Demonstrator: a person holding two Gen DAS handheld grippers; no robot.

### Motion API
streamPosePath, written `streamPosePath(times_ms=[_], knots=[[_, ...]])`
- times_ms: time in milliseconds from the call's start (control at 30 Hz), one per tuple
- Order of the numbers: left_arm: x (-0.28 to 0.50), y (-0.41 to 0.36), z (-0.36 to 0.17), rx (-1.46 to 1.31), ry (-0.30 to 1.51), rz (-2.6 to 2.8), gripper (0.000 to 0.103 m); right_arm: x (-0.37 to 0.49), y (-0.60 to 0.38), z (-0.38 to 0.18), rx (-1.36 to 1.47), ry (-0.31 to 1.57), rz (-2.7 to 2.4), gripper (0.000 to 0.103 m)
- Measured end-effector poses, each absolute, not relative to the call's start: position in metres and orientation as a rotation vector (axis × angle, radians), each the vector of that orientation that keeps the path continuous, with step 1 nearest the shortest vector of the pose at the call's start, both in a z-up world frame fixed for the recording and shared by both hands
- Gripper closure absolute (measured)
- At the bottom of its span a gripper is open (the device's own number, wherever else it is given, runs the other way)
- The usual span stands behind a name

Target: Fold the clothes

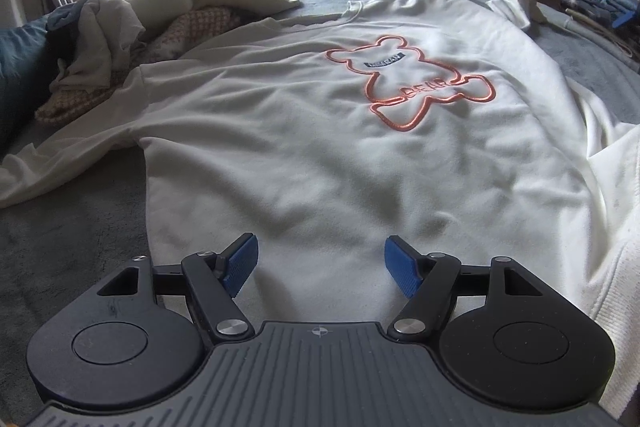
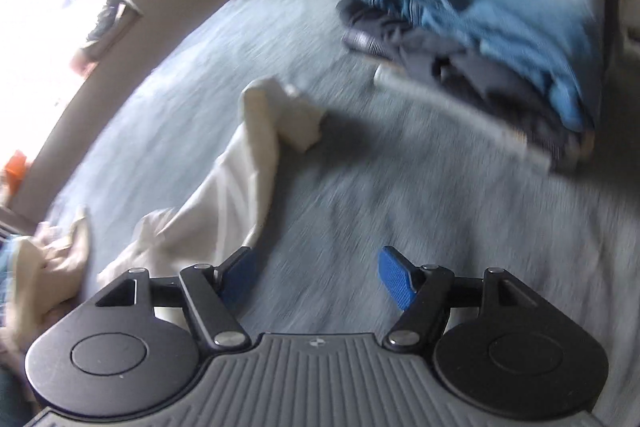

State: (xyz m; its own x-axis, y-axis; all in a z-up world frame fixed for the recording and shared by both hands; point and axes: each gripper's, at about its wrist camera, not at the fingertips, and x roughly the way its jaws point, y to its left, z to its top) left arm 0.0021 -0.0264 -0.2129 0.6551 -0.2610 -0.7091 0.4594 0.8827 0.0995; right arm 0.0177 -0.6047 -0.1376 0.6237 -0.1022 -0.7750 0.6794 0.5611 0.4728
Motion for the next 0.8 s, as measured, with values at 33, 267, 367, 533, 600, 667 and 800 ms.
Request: streamPosePath(times_ms=[33, 267, 367, 533, 600, 667, 800], knots=[[0.001, -0.022, -0.21, 0.267, 0.755, -0.408, 0.032, 0.009, -0.598, -0.136, 0.897, 0.779, -0.489, 0.031], [-0.009, 0.033, -0.189, 0.099, 0.827, -0.345, 0.032, -0.044, -0.541, -0.149, 1.153, 0.883, -0.335, 0.031], [-0.018, 0.076, -0.188, -0.036, 0.916, -0.303, 0.033, -0.056, -0.51, -0.157, 1.228, 0.932, -0.25, 0.031], [-0.04, 0.128, -0.199, -0.243, 1.016, -0.288, 0.042, -0.047, -0.441, -0.159, 1.22, 1.019, 0.009, 0.031], [-0.045, 0.137, -0.205, -0.317, 1.047, -0.305, 0.046, -0.038, -0.406, -0.156, 1.139, 1.065, 0.117, 0.031], [-0.048, 0.14, -0.21, -0.378, 1.065, -0.337, 0.052, -0.029, -0.37, -0.153, 1.047, 1.106, 0.224, 0.032], [-0.045, 0.133, -0.214, -0.389, 1.065, -0.409, 0.059, -0.021, -0.294, -0.134, 0.701, 1.136, 0.359, 0.036]])
